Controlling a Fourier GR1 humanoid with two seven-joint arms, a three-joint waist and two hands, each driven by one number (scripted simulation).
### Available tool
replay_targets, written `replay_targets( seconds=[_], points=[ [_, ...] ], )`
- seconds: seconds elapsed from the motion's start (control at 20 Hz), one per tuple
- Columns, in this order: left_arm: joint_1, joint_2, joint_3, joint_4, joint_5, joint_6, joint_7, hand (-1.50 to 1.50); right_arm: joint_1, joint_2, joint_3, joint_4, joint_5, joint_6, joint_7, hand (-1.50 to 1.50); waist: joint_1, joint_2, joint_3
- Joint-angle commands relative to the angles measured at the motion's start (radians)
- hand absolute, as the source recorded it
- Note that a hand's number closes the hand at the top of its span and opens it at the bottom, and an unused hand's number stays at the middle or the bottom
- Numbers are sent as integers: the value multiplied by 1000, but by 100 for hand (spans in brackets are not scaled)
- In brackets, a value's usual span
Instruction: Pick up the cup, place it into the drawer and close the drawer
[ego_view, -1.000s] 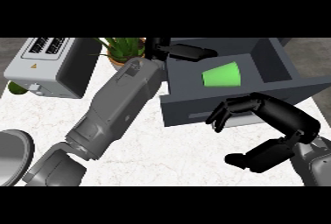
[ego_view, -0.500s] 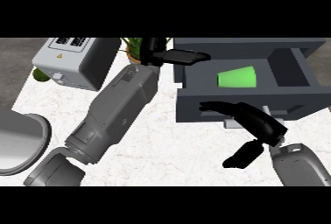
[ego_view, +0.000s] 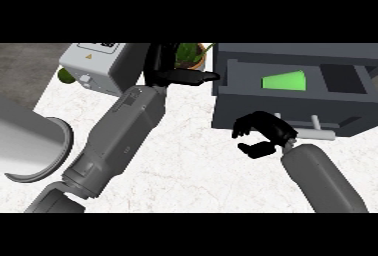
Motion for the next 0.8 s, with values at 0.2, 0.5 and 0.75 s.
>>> replay_targets(
  seconds=[0.2,0.5,0.75],
  points=[
    [82,117,9,-110,18,-71,77,-150,-189,-16,-147,358,-7,-138,-233,150,56,11,3],
    [167,108,-13,-150,11,-108,46,-150,-406,-68,-285,502,-70,-150,-210,150,96,28,3],
    [196,133,-20,-169,8,-141,53,-150,-467,-123,-334,525,-106,-128,-181,150,114,38,2]
  ],
)
